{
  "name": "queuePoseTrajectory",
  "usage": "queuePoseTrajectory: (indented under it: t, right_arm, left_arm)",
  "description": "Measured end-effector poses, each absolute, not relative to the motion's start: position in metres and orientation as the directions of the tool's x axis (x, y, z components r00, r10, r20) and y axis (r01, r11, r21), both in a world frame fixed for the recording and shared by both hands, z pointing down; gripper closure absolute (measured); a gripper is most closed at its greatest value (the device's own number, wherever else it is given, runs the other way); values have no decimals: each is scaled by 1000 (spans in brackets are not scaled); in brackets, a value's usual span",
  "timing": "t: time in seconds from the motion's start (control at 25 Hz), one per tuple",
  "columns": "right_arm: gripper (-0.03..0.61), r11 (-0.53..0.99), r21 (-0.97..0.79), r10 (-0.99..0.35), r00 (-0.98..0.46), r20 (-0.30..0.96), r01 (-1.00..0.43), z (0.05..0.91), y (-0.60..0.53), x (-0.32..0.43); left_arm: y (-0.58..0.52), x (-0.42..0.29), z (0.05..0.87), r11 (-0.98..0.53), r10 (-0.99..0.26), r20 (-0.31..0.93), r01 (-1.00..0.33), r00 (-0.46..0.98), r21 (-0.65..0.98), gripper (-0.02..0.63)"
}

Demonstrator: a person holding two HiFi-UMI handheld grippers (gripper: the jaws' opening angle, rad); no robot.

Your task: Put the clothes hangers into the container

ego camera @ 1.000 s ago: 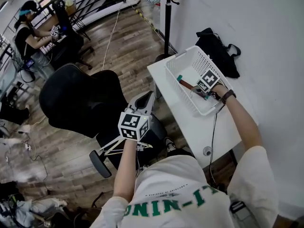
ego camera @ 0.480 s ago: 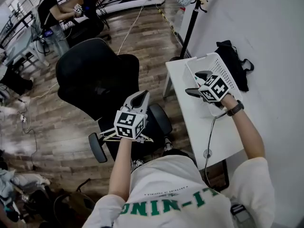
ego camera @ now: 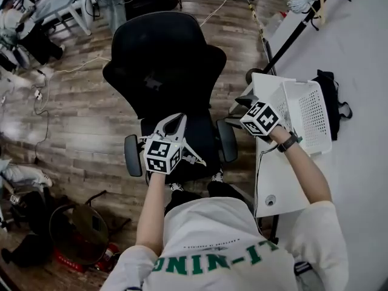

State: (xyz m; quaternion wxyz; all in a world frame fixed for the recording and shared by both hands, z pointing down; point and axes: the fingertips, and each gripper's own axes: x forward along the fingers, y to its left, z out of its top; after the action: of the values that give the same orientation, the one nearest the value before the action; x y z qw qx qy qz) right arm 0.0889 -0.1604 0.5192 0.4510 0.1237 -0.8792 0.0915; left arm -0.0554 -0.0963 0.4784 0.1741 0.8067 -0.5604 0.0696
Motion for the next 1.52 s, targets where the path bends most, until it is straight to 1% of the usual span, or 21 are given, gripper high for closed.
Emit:
queuePoseTrajectory:
  t: [0.16, 0.36, 0.52, 0.68, 0.84, 1.04, 1.2, 1.32, 1.36, 1.4, 1.52]
  right_arm:
    - [213, 959, -130, -47, -590, 806, -254, 577, -140, 32]
    - [230, 957, -226, 87, -559, 824, -184, 670, -100, -30]
    - [233, 939, -289, 147, -540, 828, -187, 759, -75, -65]
    - [235, 911, -307, 121, -535, 836, -274, 850, -67, -79]
    - [253, 868, -320, 74, -538, 840, -380, 930, -60, -91]
    - [279, 840, -285, 37, -474, 879, -461, 1011, -64, -91]
    - [320, 842, -251, 18, -439, 898, -477, 1053, -68, -96]
    - [377, 874, -191, -9, -407, 913, -447, 1068, -67, -96]
    - [410, 877, -173, -24, -401, 916, -448, 1070, -69, -94]
    - [424, 873, -166, -36, -401, 916, -458, 1070, -70, -93]
    - [437, 854, -172, -41, -394, 918, -491, 1068, -72, -90]
  left_arm:
    - [-79, -102, 520, -214, -893, 348, -950, 285, 229, 601]
    - [-62, -154, 583, -130, -892, 395, -960, 222, 247, 601]
    - [-58, -182, 635, -85, -887, 417, -957, 199, 277, 601]
    - [-63, -184, 689, -72, -883, 420, -946, 207, 315, 601]
    - [-69, -185, 739, -87, -867, 451, -957, 210, 278, 601]
    - [-78, -199, 782, -64, -862, 466, -955, 199, 289, 601]
    - [-78, -210, 814, -47, -859, 476, -955, 189, 294, 601]
    - [-77, -213, 830, -41, -855, 483, -952, 190, 302, 601]
    - [-77, -213, 832, -40, -853, 485, -952, 191, 304, 601]
    - [-76, -213, 834, -39, -853, 487, -951, 191, 305, 601]
    - [-74, -215, 834, -33, -851, 489, -950, 190, 311, 601]
